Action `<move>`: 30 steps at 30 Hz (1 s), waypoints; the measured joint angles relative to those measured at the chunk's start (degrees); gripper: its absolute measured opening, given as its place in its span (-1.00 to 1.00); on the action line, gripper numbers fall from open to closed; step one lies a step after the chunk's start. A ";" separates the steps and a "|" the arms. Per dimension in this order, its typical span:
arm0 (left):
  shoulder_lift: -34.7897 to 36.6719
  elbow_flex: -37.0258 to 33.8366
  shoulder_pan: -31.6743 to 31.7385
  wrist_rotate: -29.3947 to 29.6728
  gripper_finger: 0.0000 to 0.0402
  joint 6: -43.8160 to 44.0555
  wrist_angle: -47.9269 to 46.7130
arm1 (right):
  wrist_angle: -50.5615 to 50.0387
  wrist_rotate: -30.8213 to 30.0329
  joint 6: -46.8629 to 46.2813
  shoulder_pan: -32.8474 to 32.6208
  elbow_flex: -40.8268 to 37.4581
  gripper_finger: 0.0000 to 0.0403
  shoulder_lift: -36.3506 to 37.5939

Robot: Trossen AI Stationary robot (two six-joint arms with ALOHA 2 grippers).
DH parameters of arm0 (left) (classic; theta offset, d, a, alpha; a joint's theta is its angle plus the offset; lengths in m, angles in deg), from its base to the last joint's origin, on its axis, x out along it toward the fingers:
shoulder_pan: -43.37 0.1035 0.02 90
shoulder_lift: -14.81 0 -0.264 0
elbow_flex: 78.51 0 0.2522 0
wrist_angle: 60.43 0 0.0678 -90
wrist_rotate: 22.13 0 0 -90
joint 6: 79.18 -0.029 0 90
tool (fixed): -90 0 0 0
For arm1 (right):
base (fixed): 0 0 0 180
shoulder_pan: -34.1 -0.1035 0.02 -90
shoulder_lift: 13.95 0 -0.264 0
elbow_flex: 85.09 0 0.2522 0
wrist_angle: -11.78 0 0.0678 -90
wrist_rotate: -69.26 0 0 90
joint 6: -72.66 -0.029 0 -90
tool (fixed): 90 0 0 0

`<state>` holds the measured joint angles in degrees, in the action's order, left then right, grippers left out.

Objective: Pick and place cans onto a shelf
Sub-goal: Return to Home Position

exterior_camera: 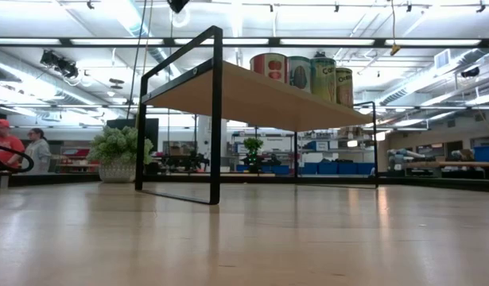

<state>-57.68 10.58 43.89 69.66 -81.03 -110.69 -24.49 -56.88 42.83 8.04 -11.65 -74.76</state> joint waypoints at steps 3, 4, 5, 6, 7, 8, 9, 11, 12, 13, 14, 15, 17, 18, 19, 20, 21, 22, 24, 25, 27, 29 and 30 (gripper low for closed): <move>0.11 0.02 -1.03 -0.15 -0.94 0.20 1.01 | 7.19 0.69 -0.22 0.00 -6.19 -0.37 3.44; 0.11 0.01 -1.39 -0.17 -0.96 0.23 1.17 | 9.92 0.95 -0.26 0.02 -8.31 -0.42 4.54; 0.16 -0.20 -1.70 -0.20 -0.97 0.44 1.84 | 12.59 1.42 -0.44 0.06 -10.52 -0.48 5.72; 0.31 -1.08 -1.92 -0.20 -0.98 1.16 3.79 | 15.18 1.55 -0.74 0.09 -12.70 -0.53 6.87; 0.75 -2.45 -1.98 -0.29 -0.98 1.90 5.69 | 17.29 1.78 -1.27 0.24 -14.81 -0.58 8.02; 1.58 -4.27 -2.02 -0.36 -0.97 2.97 7.03 | 19.39 2.16 -1.94 0.36 -16.83 -0.63 9.26; 2.43 -6.24 -2.02 -0.65 -0.97 4.00 8.40 | 21.62 2.69 -2.79 0.51 -18.92 -0.67 10.49; 4.15 -9.72 -2.10 -1.21 -0.97 6.01 13.36 | 25.99 4.01 -3.97 0.98 -22.81 -0.75 13.18; 5.33 -11.60 -2.30 -1.18 -0.98 7.03 14.11 | 28.13 4.56 -4.52 1.17 -24.61 -0.79 14.39; 6.44 -13.37 -2.37 -1.22 -0.98 7.73 14.95 | 30.14 5.05 -5.01 1.42 -26.31 -0.82 15.68; 7.52 -14.91 -2.39 -1.19 -0.98 8.61 16.45 | 31.48 5.58 -5.15 1.65 -28.03 -0.85 17.15; 8.66 -16.40 -2.39 -1.13 -0.98 9.06 17.65 | 32.89 5.87 -5.18 1.91 -29.61 -0.88 18.44; 11.45 -19.18 -2.36 -0.65 -0.98 10.27 19.64 | 35.76 5.88 -5.21 2.45 -32.41 -0.94 21.07; 12.92 -20.53 -2.27 -0.42 -0.98 10.57 20.34 | 36.39 5.85 -5.27 2.79 -34.02 -0.96 22.67; 14.24 -21.75 -2.17 -0.12 -0.98 10.71 21.68 | 37.38 5.82 -5.60 3.25 -35.34 -0.97 23.87; 15.74 -22.95 -2.13 0.29 -0.98 10.94 22.42 | 38.41 5.71 -6.22 3.83 -36.36 -0.98 25.07; 17.18 -24.17 -2.12 0.62 -0.98 11.46 22.35 | 38.87 5.69 -6.73 4.42 -37.63 -0.98 26.53; 18.45 -25.12 -2.08 1.00 -0.98 11.69 22.70 | 39.37 5.62 -7.26 4.97 -39.03 -0.97 27.72; 21.58 -27.47 -2.02 1.77 -0.98 11.70 22.79 | 41.46 5.53 -7.83 5.98 -40.88 -0.97 29.80; 23.16 -28.67 -2.02 2.17 -0.98 11.72 23.03 | 41.99 5.03 -7.98 6.36 -41.86 -0.97 30.88; 26.47 -31.07 -2.01 2.99 -0.98 11.83 24.21 | 43.82 3.76 -8.22 7.04 -43.82 -0.97 32.90; 29.80 -33.65 -2.00 3.57 -0.98 12.61 25.90 | 46.31 1.92 -8.59 7.63 -45.91 -0.97 34.72; 31.34 -34.90 -1.96 4.02 -0.98 13.28 26.98 | 47.52 1.45 -8.60 7.94 -47.20 -0.97 35.89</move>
<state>-26.34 -24.32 41.93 73.68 -67.75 -83.71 23.03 -55.43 34.23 15.98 -58.85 -38.87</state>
